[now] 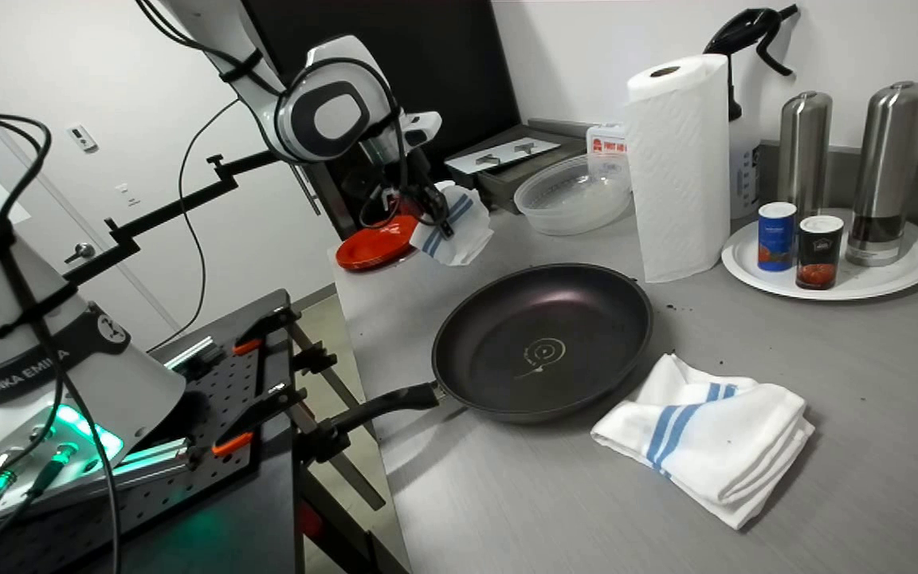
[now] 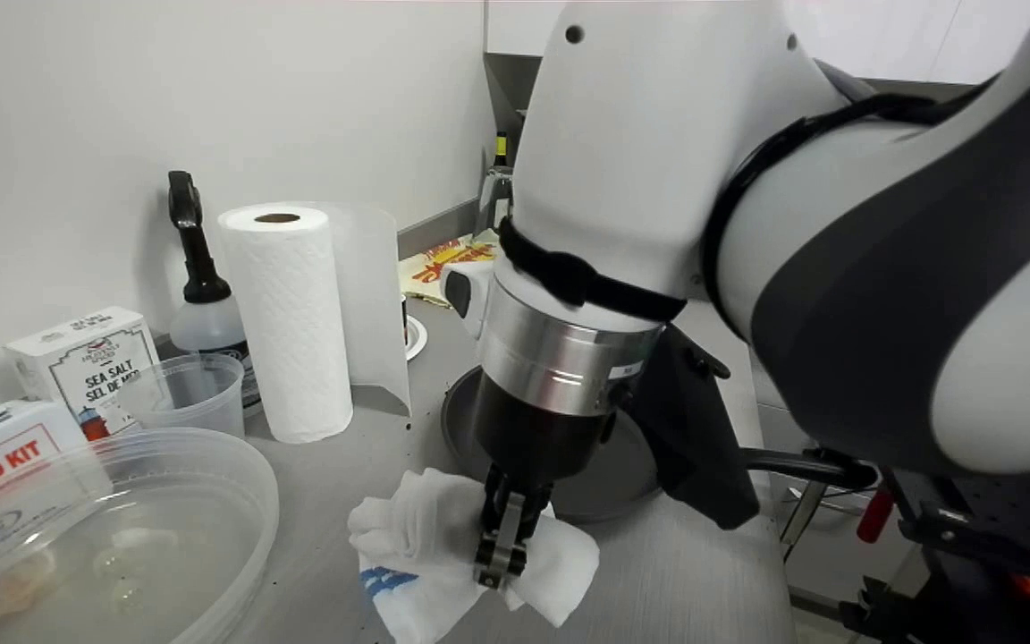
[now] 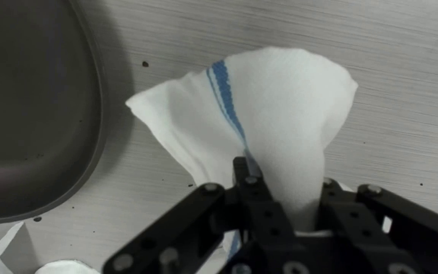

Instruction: Pick up the towel and wide the frying pan

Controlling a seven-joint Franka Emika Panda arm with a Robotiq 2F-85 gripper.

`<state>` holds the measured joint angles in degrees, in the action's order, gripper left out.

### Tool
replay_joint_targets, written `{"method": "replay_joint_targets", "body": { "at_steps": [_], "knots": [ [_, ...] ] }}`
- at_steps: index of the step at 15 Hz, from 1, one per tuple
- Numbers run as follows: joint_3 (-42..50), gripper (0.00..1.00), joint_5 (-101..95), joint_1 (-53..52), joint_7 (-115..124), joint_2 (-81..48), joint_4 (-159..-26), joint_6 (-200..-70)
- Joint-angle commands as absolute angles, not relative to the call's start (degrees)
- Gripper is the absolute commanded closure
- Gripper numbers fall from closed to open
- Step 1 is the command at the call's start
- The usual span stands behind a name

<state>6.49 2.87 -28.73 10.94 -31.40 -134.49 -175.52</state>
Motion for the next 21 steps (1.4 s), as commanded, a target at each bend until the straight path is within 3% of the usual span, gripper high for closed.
{"method": "replay_joint_targets", "body": {
  "at_steps": [1, 12, 21],
  "knots": [
    [3.5, 0.94, 1.2, -25.4, 10.2, -27.1, -137.0, -173.5],
    [0.5, 0.95, 0.5, -21.8, 10.4, -24.0, -139.2, -173.3],
    [23.7, 0.95, -9.8, -33.6, 19.0, -20.9, -139.9, -171.8]
  ]
}}
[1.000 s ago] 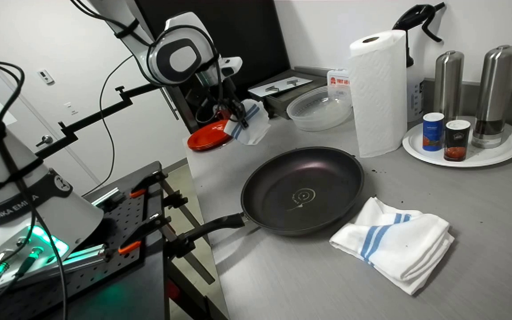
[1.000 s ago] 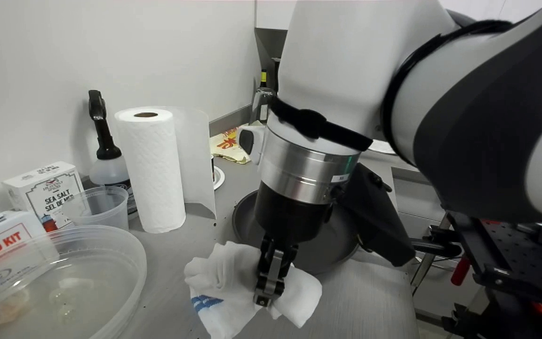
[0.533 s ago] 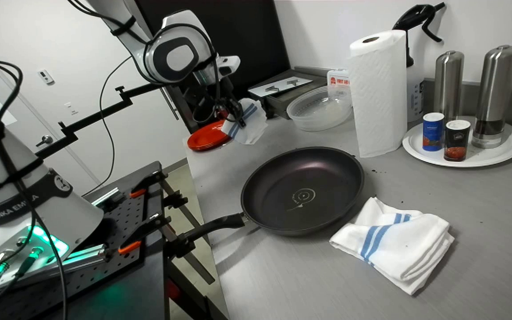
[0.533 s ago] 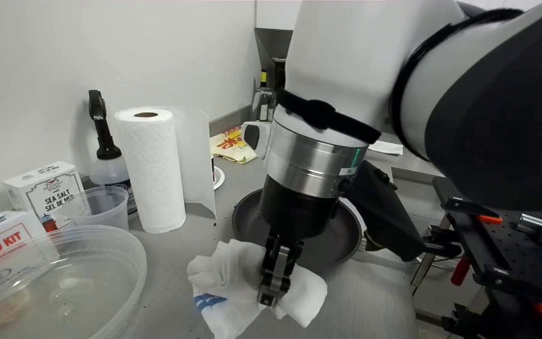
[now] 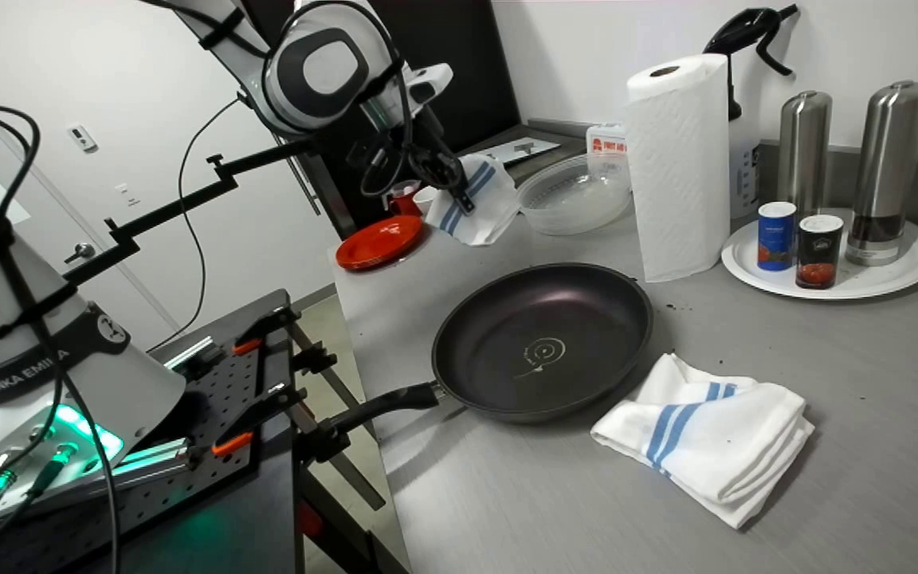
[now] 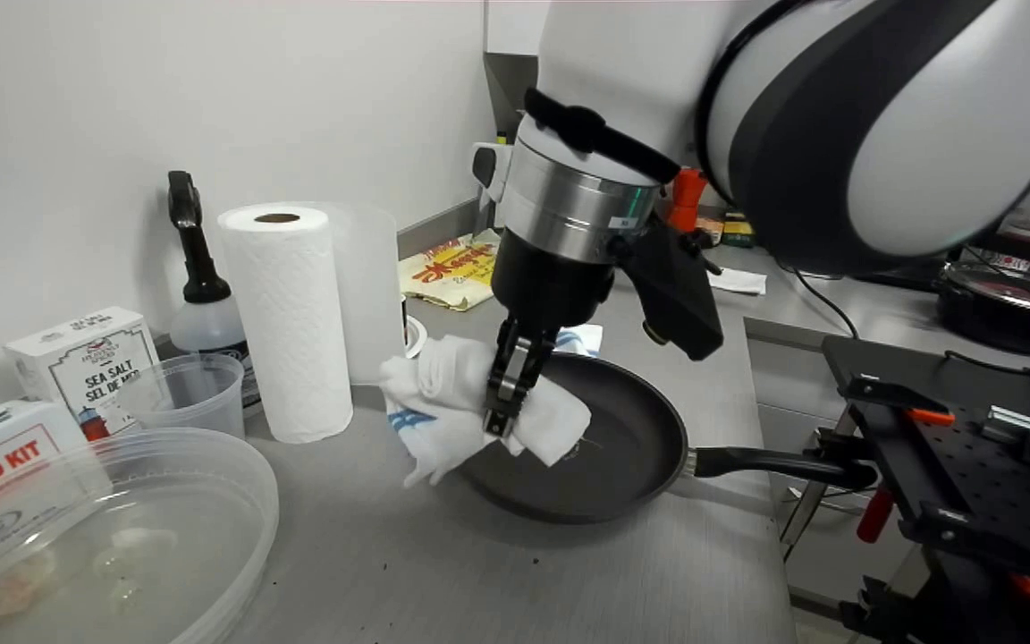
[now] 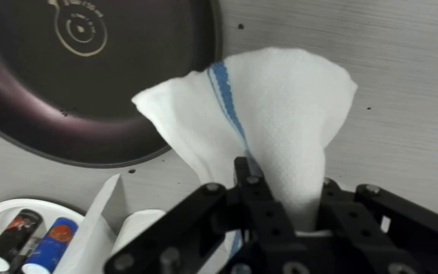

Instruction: Pick up the towel and wide the frying pan

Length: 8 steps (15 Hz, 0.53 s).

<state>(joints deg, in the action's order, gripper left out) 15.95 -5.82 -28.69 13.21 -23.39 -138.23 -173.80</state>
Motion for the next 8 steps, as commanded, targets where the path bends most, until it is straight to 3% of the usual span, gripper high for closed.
{"method": "replay_joint_targets", "body": {
  "at_steps": [1, 4, 8],
  "knots": [
    [25.9, 0.95, -10.7, -34.6, 20.8, -20.7, -140.1, -170.8],
    [30.9, 0.95, -13.3, -36.8, 25.9, -20.1, -141.1, -167.7],
    [28.9, 0.95, -13.3, -34.2, 29.5, -19.1, -143.0, -165.1]
  ]
}}
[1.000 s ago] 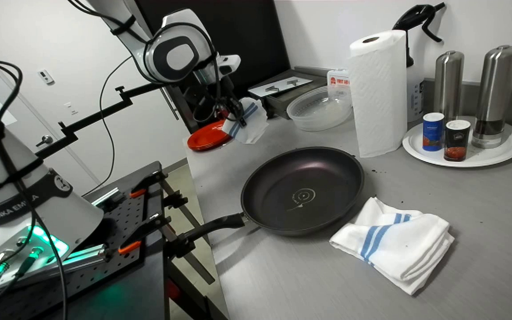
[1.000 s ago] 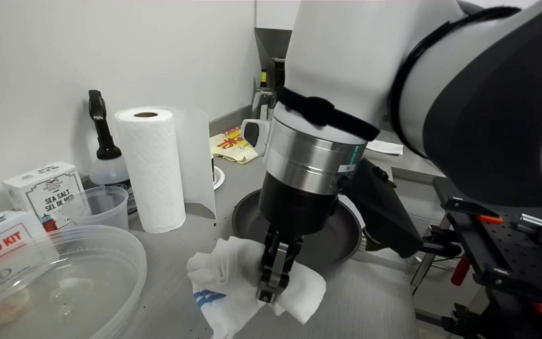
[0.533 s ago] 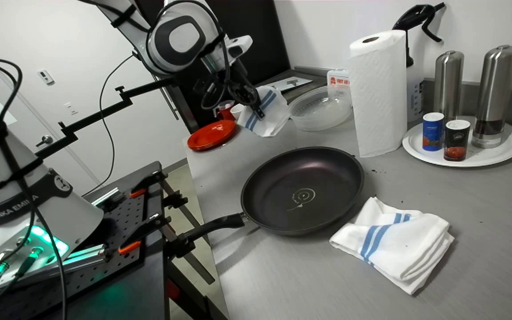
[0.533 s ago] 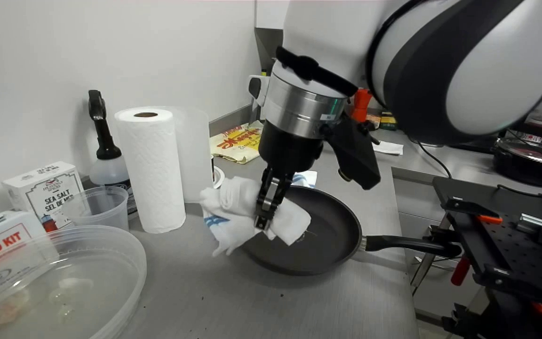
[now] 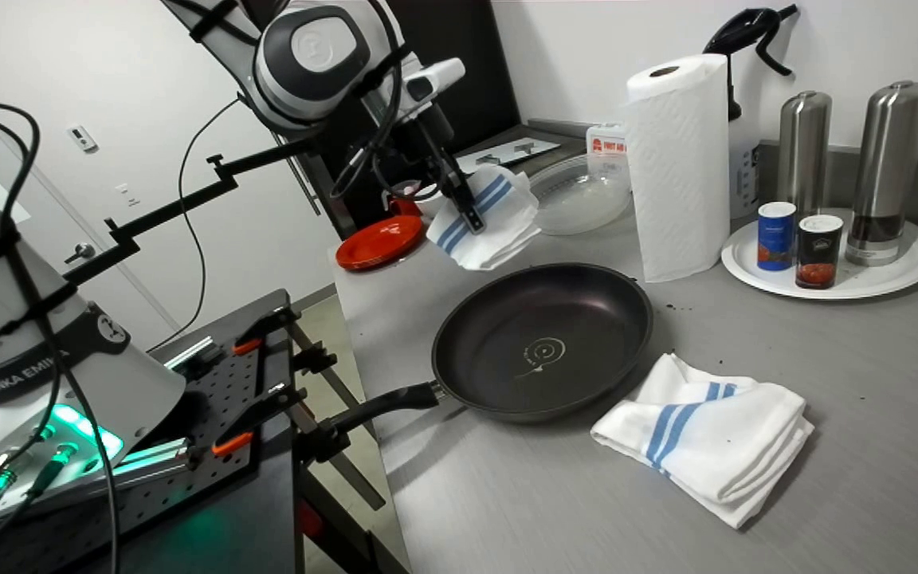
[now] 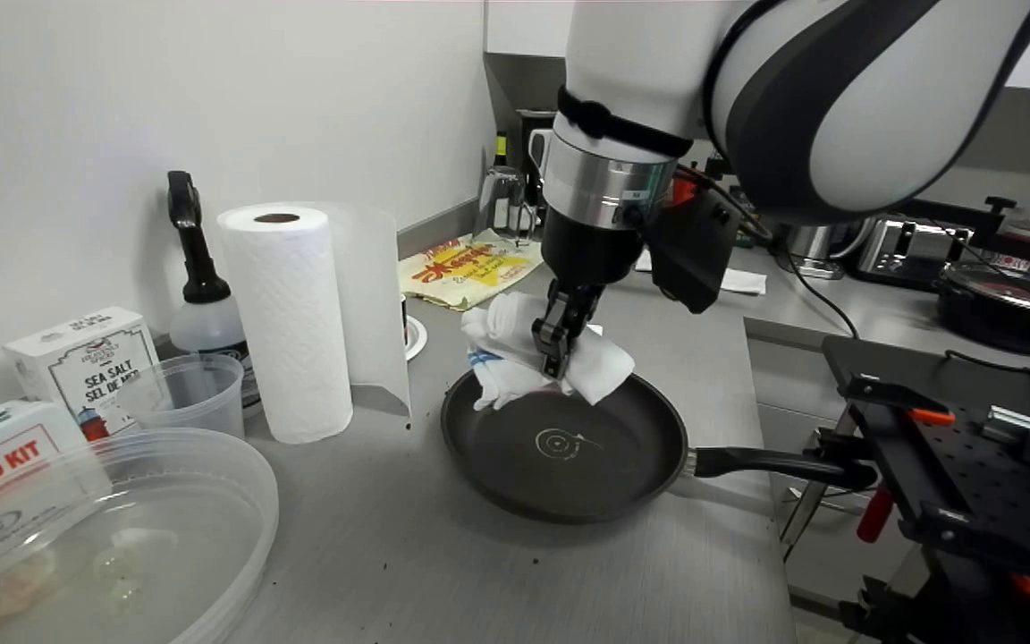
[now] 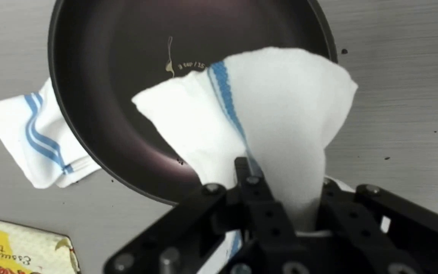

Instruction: Pick up the towel and wide the frying pan

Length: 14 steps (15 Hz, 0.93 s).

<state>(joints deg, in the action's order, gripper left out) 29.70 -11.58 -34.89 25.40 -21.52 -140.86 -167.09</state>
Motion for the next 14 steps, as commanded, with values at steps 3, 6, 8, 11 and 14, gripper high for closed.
{"method": "replay_joint_targets", "body": {
  "at_steps": [3, 6, 8, 11, 14],
  "knots": [
    [26.0, 0.95, -11.9, -31.7, 30.7, -19.7, -144.5, -166.2],
    [22.6, 0.95, -10.6, -28.9, 31.4, -20.9, -145.2, -167.8],
    [19.8, 0.95, -9.5, -26.5, 30.9, -21.6, -145.5, -169.4],
    [17.0, 0.95, -8.3, -24.6, 29.8, -23.5, -145.3, -174.2],
    [16.8, 0.95, -6.6, -25.3, 28.4, -26.1, -144.5, -178.4]
  ]
}}
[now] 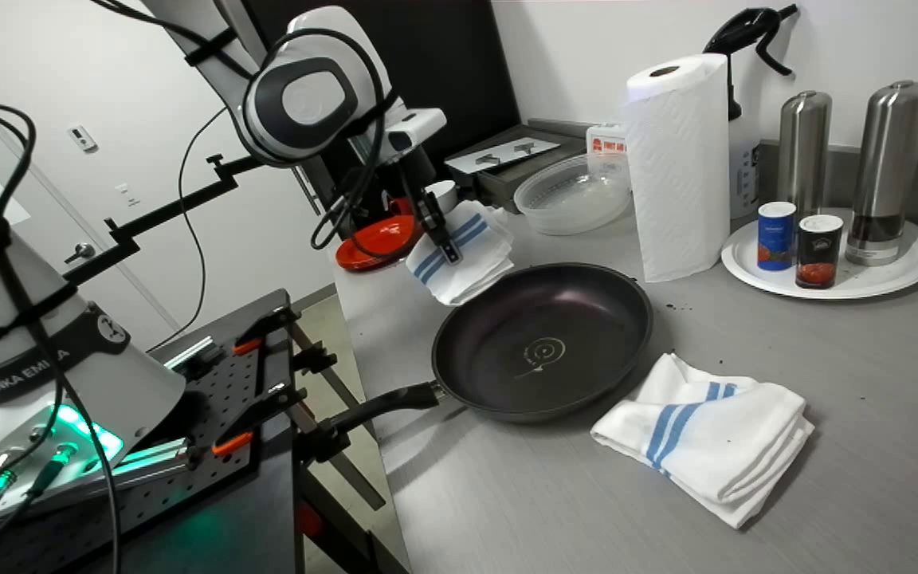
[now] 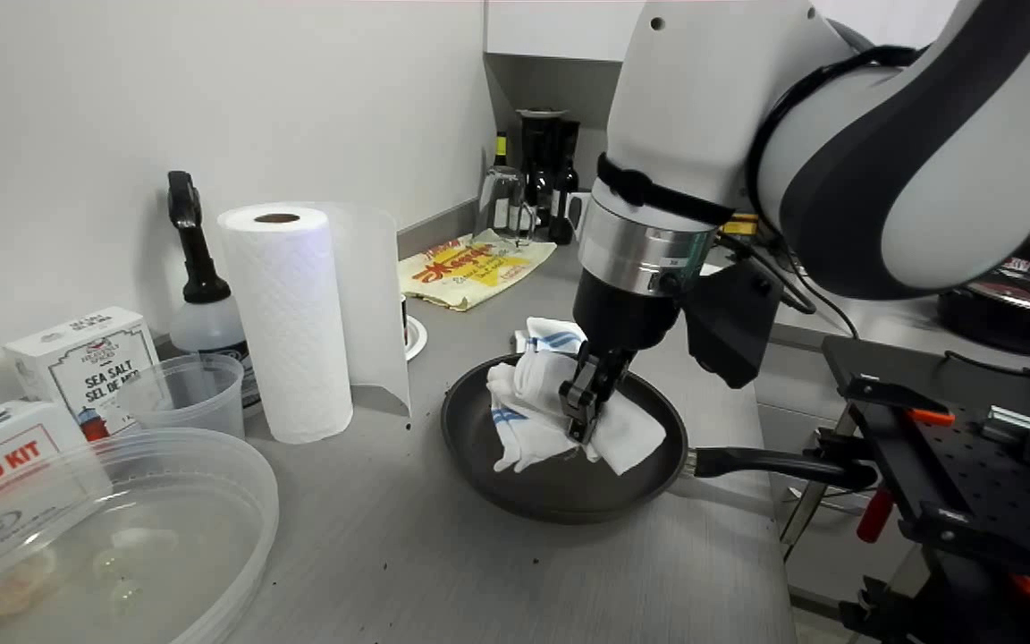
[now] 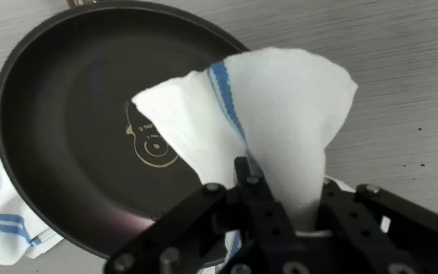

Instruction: Pick up the towel and wide the frying pan

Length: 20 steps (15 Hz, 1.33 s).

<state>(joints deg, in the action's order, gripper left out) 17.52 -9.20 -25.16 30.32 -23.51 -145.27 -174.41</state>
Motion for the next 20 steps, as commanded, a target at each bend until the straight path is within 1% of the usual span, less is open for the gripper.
{"method": "replay_joint_targets", "body": {
  "at_steps": [1, 8, 14, 15, 20],
  "knots": [
    [16.9, 0.95, -5.6, -25.7, 27.9, -26.8, -144.3, -179.5],
    [18.1, 0.95, 1.5, -27.6, 22.9, -30.9, -143.0, -183.6],
    [17.2, 0.95, 4.4, -26.6, 20.4, -30.9, -142.9, -182.3],
    [17.2, 0.8, 4.6, -26.6, 20.2, -31.0, -142.9, -182.2],
    [17.2, 0.8, 4.9, -26.6, 20.2, -31.0, -142.9, -182.2]
  ]
}}
